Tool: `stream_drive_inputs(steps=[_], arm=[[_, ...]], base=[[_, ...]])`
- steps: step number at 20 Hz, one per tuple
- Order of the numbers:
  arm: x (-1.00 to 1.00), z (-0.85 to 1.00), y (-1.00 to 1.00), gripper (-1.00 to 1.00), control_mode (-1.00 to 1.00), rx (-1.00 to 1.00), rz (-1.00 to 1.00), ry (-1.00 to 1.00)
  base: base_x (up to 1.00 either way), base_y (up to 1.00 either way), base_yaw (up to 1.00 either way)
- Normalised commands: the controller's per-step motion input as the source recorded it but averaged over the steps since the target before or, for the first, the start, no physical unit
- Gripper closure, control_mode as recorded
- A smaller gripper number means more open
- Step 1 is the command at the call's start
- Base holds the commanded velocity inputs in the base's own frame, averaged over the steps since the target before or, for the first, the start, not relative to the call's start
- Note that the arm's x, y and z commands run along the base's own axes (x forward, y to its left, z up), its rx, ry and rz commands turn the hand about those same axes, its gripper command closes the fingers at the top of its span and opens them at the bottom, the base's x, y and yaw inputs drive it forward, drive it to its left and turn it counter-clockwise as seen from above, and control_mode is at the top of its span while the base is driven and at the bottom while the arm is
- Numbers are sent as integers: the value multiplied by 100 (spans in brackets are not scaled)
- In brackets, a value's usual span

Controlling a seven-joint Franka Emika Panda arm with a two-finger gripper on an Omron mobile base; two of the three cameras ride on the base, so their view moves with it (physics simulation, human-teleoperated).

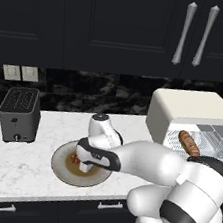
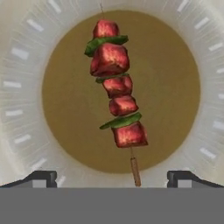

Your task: Pick up the kebab skewer and baguette bread, and place them inside the toaster oven. Close the toaster oven door and start by setting the timer.

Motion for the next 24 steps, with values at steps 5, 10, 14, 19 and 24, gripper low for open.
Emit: stream_drive_inputs(steps=[5,10,14,19,24], arm=[[19,-17,0,-100,-100,0,0,0],[13,-19,6,-100,-100,0,0,0],[11,-16,10,-100,-100,0,0,0],[15,-13,4,-100,-100,0,0,0],[3,-9,1,-100,-100,0,1,0]], base=[[0,0,0],[0,0,0],[0,0,0],[0,0,0],[0,0,0]])
